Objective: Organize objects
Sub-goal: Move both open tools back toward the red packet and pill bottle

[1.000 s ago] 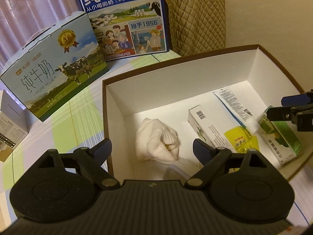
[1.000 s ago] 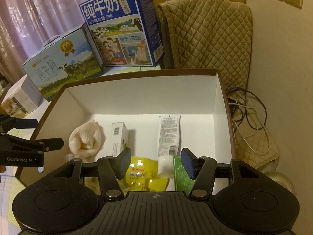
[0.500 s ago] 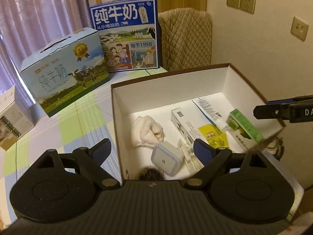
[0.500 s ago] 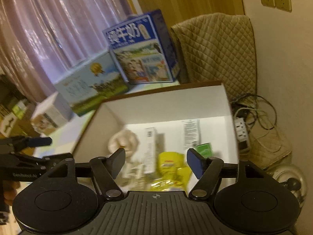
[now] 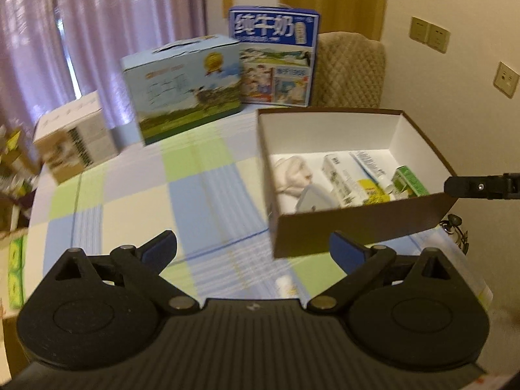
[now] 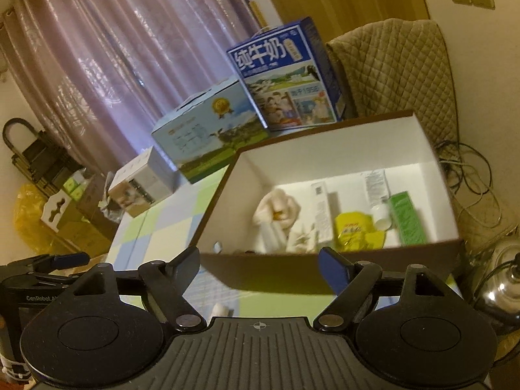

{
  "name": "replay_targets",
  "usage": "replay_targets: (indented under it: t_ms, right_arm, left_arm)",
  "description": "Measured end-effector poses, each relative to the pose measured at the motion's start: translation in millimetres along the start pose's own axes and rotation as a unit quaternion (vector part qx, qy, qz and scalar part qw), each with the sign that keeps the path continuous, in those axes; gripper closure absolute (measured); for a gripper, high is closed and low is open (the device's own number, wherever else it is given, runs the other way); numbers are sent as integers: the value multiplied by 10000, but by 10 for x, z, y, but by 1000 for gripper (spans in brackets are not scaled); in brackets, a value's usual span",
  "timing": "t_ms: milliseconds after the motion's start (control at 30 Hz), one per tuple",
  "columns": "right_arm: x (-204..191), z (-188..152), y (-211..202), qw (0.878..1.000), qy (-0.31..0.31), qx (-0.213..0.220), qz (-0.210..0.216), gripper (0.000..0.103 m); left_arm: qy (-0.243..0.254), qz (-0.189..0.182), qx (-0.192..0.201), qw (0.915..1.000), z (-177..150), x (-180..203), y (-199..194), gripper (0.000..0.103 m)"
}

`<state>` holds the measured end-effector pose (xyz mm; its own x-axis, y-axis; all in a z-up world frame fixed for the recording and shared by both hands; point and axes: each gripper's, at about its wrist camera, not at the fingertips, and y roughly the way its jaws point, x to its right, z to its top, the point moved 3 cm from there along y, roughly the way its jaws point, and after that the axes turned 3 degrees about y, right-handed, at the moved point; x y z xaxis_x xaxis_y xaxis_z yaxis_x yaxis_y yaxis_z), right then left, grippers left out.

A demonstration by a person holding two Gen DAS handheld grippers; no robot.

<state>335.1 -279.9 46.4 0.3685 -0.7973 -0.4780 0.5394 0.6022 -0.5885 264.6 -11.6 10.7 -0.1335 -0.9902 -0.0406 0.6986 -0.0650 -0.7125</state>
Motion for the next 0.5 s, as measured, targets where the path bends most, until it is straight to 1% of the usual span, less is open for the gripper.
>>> replay_targets:
  t_ms: [100, 233, 333, 433, 500]
  right_arm:
    - [-123, -129, 11, 9999, -106, -43, 9, 26]
    - [-280, -292, 48, 9995, -307, -43, -55, 26]
    - [-349, -422, 98, 9996, -183, -207, 87, 26]
    - [-440, -558, 165, 9989, -148, -369, 255, 26]
    - [-503, -633, 217, 9985, -231, -434, 245, 26]
  left_arm:
    - [-191, 83, -12, 9998, -137, -106, -90, 4]
    - [-322, 166, 7, 9993, -315, -192, -186, 4]
    - [-326, 319, 74, 9989, -437, -222, -237, 4]
    - [-449, 343, 16, 9984, -592, -249, -252, 4]
    - [-606, 310, -69, 9977, -694, -283, -241, 4]
